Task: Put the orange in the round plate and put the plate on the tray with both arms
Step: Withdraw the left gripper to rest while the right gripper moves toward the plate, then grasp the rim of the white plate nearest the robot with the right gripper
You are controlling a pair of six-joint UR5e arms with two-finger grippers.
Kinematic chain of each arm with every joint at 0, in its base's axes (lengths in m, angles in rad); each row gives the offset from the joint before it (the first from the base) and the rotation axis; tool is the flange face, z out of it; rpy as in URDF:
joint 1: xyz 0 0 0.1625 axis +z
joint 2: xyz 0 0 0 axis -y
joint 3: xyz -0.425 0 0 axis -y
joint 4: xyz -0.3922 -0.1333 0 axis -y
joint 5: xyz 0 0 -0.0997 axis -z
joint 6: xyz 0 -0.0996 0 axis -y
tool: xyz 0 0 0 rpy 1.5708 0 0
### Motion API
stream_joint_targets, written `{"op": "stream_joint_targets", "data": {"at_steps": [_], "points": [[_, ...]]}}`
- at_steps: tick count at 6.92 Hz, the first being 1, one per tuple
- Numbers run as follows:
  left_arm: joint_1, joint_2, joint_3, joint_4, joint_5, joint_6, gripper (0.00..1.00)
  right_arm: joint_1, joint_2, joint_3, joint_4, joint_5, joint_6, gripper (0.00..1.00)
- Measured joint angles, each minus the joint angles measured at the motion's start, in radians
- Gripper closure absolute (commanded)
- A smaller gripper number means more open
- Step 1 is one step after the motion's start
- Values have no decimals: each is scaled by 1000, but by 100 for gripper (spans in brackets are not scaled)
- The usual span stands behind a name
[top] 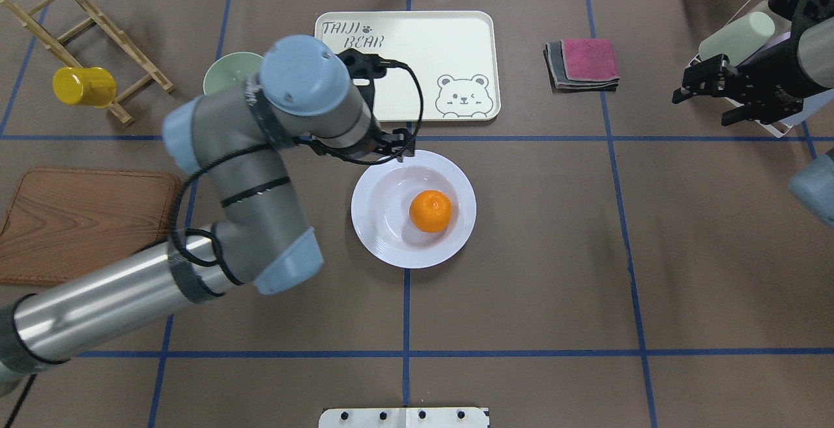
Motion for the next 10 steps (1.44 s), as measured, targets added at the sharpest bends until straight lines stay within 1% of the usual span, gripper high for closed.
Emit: {"op": "stream_joint_targets", "data": {"at_steps": [1, 2, 3, 4, 5, 6, 7, 8, 9, 10], "points": [[-108, 112, -68, 13, -105, 147, 2, -47, 0, -2, 100, -32, 162, 0], [-229, 229, -103, 17, -208, 329, 2, -112, 0, 0, 212, -104, 348, 0], [-351, 342, -114, 24, -283, 532, 1, -192, -2, 13, 304, -206, 519, 0], [-471, 437, -107, 42, -335, 700, 1, -283, -9, 41, 354, -325, 642, 0], [-586, 521, -84, 65, -366, 869, 1, -391, -16, 78, 374, -468, 733, 0], [-685, 585, -42, 77, -379, 1063, 1, -513, -21, 112, 381, -632, 802, 0], [-755, 615, 1, 87, -383, 1194, 1, -645, -21, 128, 384, -813, 858, 1], [-789, 627, 24, 106, -386, 1248, 1, -754, -17, 126, 386, -956, 920, 2], [-803, 634, 36, 124, -399, 1263, 1, -823, -9, 108, 392, -1036, 1000, 3], [-808, 642, 43, 132, -420, 1262, 1, -867, 14, 67, 402, -1089, 1068, 3]]}}
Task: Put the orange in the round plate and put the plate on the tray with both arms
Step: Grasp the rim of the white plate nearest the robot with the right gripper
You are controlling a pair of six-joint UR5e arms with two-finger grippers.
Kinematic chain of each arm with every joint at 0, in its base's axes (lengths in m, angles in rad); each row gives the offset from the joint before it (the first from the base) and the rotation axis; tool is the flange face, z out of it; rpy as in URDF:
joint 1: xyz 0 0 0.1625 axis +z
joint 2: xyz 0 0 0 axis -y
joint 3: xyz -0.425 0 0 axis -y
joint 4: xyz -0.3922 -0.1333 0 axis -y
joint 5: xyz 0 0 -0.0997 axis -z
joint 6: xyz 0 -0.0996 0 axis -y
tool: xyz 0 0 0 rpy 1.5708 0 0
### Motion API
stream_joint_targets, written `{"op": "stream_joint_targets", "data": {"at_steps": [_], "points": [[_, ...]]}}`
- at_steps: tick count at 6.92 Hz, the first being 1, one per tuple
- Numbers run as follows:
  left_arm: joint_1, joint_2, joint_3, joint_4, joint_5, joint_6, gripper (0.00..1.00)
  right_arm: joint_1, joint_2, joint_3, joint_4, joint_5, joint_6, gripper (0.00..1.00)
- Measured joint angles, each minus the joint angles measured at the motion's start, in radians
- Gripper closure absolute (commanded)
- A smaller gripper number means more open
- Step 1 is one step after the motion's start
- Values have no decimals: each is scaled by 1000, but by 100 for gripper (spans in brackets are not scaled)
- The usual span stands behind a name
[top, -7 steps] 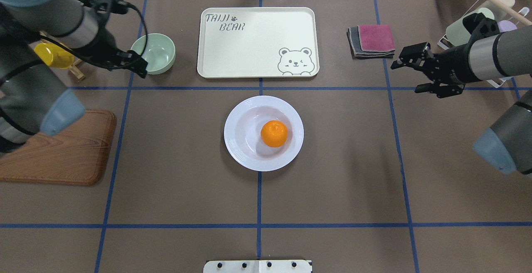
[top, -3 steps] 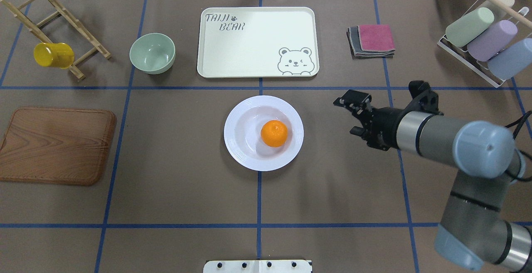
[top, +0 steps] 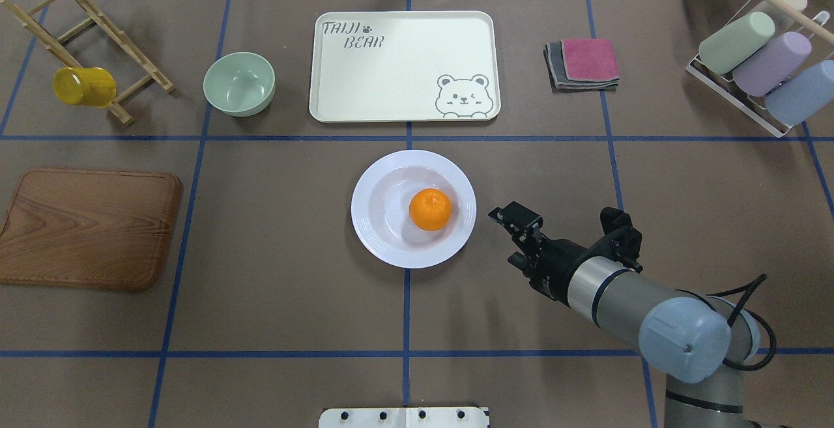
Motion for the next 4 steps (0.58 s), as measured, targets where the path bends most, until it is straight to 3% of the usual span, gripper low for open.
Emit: {"op": "stream_joint_targets", "data": {"at_steps": [1, 2, 4], "points": [[-3, 7, 4, 3, -13, -9, 1, -23, 32, -58, 8, -26, 31, 6], [-4, 12, 7, 4, -18, -17, 1, -37, 54, -105, 11, -36, 42, 21], [-7, 14, 9, 4, -21, -22, 1, -51, 87, -140, 11, -41, 49, 28]]}}
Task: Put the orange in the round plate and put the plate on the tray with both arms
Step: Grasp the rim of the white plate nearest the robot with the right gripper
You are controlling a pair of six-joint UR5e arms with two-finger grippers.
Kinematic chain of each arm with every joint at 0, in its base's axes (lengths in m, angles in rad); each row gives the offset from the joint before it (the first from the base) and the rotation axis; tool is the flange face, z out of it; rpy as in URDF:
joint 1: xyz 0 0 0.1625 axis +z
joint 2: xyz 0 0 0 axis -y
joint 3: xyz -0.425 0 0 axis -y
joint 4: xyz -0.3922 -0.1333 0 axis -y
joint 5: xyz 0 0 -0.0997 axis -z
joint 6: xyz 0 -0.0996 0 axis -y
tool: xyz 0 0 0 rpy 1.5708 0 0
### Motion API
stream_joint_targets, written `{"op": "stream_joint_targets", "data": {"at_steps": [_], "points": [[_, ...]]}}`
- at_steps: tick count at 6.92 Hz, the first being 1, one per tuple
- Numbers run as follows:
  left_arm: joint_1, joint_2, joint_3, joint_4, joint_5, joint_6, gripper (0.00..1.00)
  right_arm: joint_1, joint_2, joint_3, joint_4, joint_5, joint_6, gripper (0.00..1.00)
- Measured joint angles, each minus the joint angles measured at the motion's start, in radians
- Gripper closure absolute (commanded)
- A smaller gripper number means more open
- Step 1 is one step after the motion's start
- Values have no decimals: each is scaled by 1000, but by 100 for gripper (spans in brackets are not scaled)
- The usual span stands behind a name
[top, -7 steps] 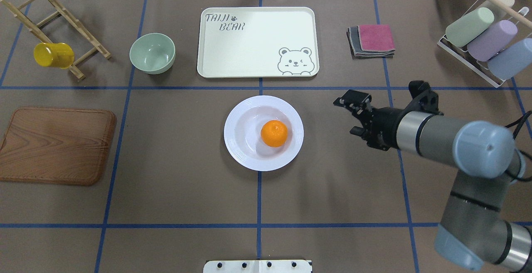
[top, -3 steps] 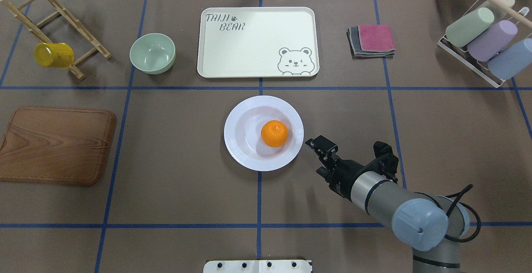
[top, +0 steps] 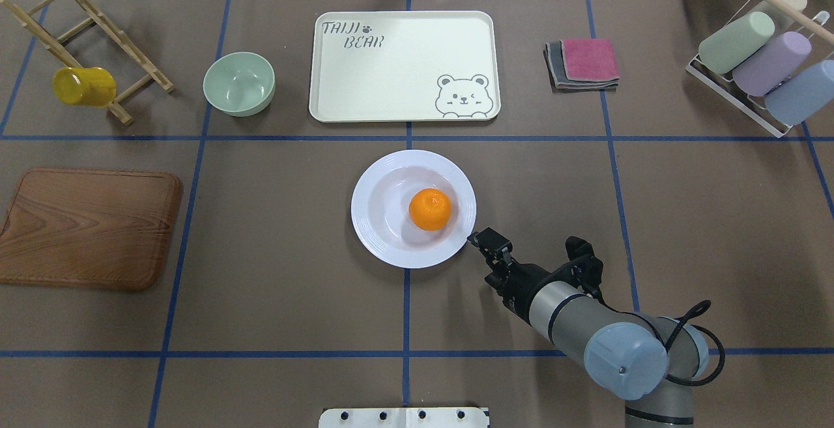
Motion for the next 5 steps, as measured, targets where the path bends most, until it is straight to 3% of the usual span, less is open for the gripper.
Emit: {"op": "stream_joint_targets", "data": {"at_steps": [2, 3, 4, 5], "points": [[-6, 0, 0, 0, -1, -1, 1, 3, 41, -41, -1, -1, 3, 34], [-9, 0, 0, 0, -1, -1, 1, 13, 63, -62, -1, -1, 3, 44], [-10, 0, 0, 0, -1, -1, 1, 25, 84, -83, 0, -1, 4, 99], [-10, 0, 0, 0, -1, 0, 1, 36, 100, -94, 0, 0, 9, 100]]}}
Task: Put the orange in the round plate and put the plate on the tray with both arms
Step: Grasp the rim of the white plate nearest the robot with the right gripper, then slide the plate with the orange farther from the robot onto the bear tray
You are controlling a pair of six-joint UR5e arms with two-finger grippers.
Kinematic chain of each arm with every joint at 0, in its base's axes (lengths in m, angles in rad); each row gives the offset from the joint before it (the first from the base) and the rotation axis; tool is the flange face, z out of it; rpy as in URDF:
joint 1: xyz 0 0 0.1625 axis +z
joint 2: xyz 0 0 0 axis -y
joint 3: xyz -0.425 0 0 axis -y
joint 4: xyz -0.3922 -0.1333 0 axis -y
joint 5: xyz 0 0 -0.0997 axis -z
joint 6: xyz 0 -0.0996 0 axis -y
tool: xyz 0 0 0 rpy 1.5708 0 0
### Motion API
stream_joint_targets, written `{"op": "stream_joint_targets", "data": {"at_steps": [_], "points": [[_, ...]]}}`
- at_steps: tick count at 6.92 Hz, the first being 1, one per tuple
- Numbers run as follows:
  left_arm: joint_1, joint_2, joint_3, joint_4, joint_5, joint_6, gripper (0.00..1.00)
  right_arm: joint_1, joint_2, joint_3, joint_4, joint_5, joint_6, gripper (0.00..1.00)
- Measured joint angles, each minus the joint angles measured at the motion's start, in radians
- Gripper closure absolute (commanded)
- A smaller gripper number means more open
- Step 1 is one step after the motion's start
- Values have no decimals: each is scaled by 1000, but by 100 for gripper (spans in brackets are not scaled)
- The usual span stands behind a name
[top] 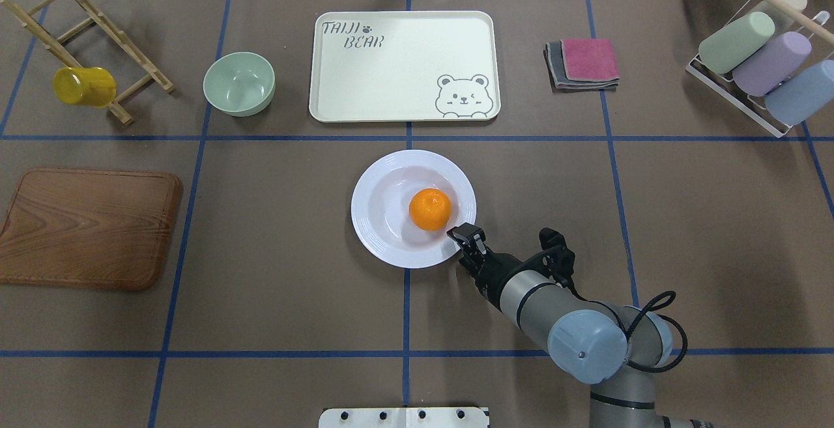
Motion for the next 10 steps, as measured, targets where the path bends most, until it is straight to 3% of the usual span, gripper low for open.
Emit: {"op": "stream_joint_targets", "data": {"at_steps": [4, 8, 10], "points": [[-3, 5, -5, -3, 0, 0, 1, 36, 16, -3, 39, -8, 9, 100], [-38, 38, -20, -12, 1, 4, 1, 116, 19, -1, 153, -97, -15, 100], [-41, 42, -27, -12, 0, -1, 1, 183, 83, -58, 183, -133, -15, 100]]}}
